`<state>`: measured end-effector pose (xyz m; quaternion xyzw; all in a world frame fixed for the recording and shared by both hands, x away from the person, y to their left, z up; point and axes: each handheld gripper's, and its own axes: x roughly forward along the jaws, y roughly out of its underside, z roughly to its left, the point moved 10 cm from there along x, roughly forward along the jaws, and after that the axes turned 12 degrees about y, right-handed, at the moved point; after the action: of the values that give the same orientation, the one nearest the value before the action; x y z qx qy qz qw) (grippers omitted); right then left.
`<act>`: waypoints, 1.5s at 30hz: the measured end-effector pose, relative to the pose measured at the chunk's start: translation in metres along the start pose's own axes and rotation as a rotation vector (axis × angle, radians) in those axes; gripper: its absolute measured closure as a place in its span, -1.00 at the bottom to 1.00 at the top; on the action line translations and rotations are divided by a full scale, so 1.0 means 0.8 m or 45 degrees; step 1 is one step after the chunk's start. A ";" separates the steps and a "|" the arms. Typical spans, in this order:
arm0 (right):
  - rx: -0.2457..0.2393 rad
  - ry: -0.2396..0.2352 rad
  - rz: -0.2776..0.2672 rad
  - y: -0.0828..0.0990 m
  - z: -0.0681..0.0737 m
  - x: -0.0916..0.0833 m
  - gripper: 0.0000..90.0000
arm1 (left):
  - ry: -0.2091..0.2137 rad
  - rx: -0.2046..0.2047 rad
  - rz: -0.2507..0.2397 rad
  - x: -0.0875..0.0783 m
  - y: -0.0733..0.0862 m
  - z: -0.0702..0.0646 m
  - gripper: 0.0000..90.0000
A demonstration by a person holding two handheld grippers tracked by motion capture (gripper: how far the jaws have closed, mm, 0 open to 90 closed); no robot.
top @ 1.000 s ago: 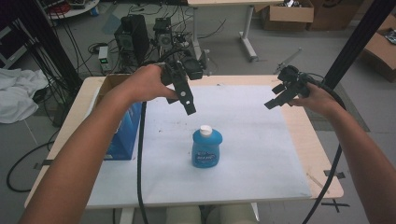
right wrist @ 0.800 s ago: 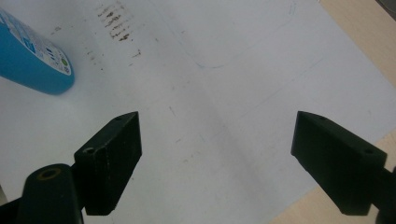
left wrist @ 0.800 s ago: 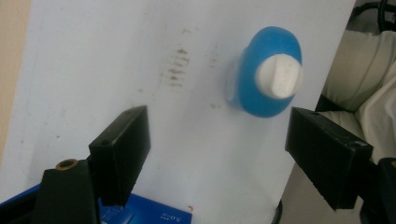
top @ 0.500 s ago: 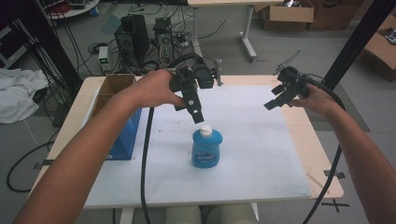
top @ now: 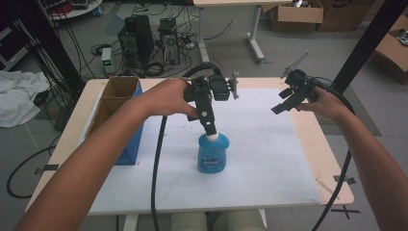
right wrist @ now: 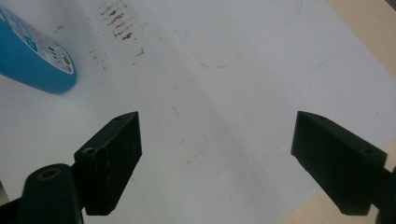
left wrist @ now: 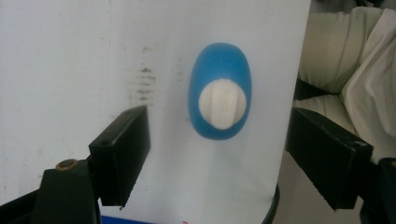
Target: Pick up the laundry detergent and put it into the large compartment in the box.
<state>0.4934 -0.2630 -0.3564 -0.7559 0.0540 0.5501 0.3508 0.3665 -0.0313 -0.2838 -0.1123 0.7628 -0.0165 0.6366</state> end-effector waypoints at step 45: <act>0.004 -0.014 0.010 0.004 0.002 0.005 -0.64 | 0.017 0.050 0.094 0.082 -0.004 0.008 -0.51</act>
<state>0.4922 -0.2630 -0.3618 -0.7522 0.0558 0.5554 0.3502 0.3626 -0.0461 -0.3480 -0.0713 0.7703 -0.0086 0.6336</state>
